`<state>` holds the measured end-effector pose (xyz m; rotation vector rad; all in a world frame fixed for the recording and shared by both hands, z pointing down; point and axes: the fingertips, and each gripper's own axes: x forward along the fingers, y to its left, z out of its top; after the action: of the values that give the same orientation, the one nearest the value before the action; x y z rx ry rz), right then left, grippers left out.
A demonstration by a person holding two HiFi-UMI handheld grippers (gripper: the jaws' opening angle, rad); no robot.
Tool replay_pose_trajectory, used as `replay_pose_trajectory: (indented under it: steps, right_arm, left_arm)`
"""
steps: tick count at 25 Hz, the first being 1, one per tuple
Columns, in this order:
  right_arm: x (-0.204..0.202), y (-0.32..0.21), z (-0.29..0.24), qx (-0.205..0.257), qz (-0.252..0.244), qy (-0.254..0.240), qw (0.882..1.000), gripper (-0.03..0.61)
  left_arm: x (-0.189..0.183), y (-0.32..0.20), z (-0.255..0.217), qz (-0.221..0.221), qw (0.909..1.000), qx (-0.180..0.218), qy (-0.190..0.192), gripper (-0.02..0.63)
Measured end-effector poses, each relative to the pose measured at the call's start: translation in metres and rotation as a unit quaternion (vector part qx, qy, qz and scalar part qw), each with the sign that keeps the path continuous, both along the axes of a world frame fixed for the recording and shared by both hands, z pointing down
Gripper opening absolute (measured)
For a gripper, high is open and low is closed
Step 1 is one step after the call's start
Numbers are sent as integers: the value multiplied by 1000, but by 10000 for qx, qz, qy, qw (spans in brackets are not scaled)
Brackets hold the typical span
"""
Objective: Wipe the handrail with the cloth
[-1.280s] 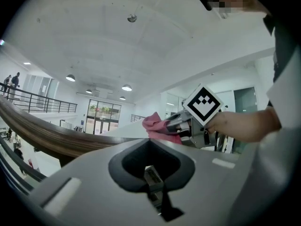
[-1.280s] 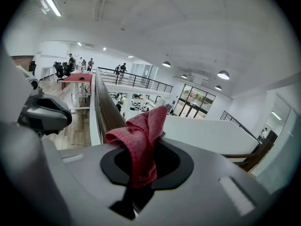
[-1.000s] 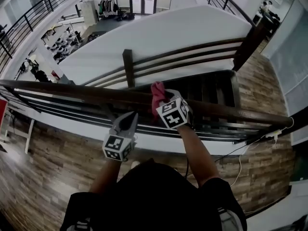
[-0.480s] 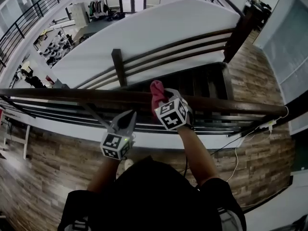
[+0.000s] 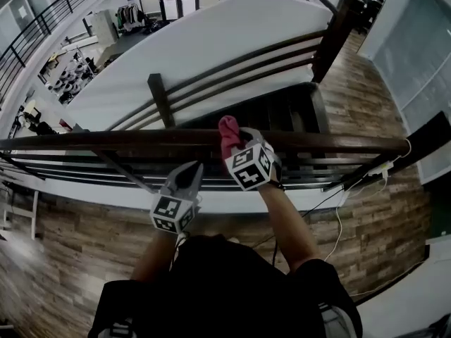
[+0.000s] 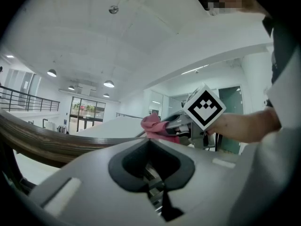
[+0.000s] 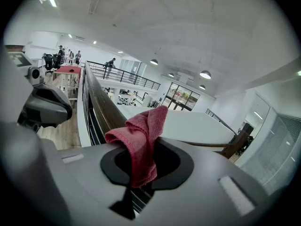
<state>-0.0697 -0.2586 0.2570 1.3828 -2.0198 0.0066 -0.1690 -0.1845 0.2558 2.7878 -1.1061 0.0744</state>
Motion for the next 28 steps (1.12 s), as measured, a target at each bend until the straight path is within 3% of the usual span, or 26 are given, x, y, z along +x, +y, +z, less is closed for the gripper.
replay_pose_trajectory:
  steps: [7,14,28]
  right_arm:
    - [24,10,1,54,243,-36,9997,52]
    - [65,18,3,-43,793,-117,9968,52]
    - [134,39,1,20,1988,-252,9797,52]
  left_arm:
    - [17,5,-5,202,9998,48,60,0]
    - [54,-4,-15,785,9967,108,197,0]
    - [124,12,-28,2365,9708,112,399,0]
